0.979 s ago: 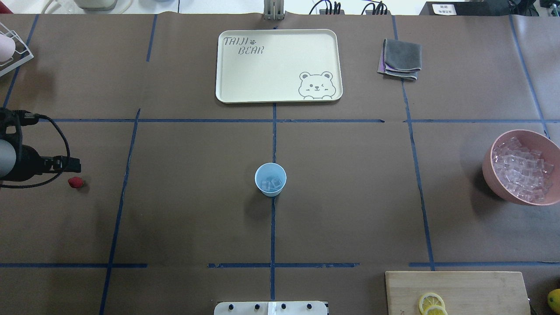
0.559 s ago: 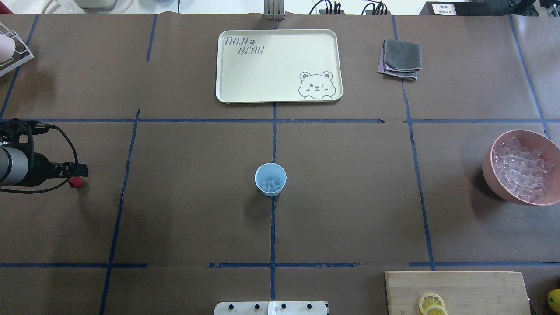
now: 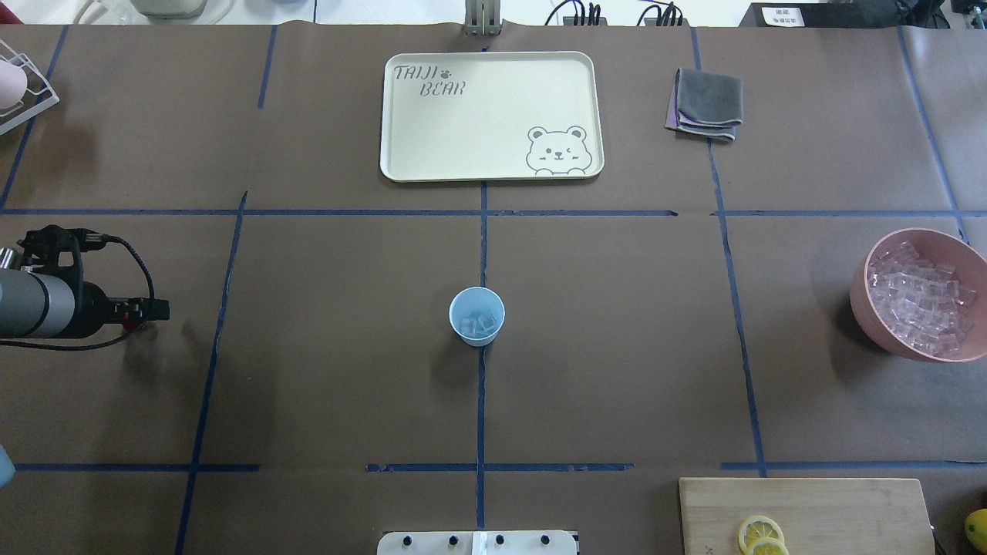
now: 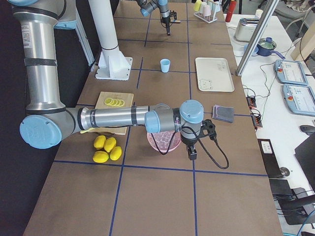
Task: Mash ice and strawberries in cup
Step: 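Move the left gripper down over the red strawberry, then close the left gripper on the strawberry, then carry the strawberry with the left gripper over the light-blue cup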
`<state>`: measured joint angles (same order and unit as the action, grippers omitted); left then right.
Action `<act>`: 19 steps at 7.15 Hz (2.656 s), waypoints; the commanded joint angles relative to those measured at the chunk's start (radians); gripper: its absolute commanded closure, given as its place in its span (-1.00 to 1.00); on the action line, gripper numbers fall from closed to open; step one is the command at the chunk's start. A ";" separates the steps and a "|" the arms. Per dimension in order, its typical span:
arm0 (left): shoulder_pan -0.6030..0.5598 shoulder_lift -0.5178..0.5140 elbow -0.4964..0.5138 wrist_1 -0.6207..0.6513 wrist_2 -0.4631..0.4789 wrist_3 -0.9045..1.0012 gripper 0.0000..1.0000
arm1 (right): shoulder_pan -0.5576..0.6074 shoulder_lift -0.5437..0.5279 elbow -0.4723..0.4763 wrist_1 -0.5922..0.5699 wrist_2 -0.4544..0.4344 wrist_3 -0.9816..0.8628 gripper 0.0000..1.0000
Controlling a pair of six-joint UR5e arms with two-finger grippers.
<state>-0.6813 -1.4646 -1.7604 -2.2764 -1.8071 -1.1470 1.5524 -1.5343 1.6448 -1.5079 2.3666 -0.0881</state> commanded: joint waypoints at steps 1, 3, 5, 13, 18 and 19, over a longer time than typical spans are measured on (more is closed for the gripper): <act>0.000 -0.003 0.004 0.000 -0.003 0.000 -0.75 | 0.000 0.002 0.000 0.000 -0.001 0.001 -0.98; 0.000 0.000 0.002 -0.002 -0.003 0.000 -0.53 | 0.000 0.005 0.000 0.000 -0.001 0.001 -0.98; -0.003 0.009 -0.007 -0.002 -0.003 0.001 -0.46 | 0.000 0.006 0.000 0.000 -0.001 0.001 -0.98; -0.012 0.045 -0.072 0.012 -0.012 0.007 1.00 | 0.000 0.008 0.004 0.000 -0.001 0.002 -0.98; -0.041 -0.285 -0.330 0.607 -0.112 -0.057 1.00 | 0.000 -0.001 -0.003 -0.002 -0.001 0.001 -0.98; -0.023 -0.456 -0.314 0.741 -0.112 -0.136 1.00 | 0.000 -0.006 -0.011 -0.003 -0.001 0.001 -0.98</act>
<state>-0.7183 -1.7214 -2.0775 -1.7161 -1.9182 -1.2057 1.5524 -1.5353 1.6401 -1.5096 2.3659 -0.0865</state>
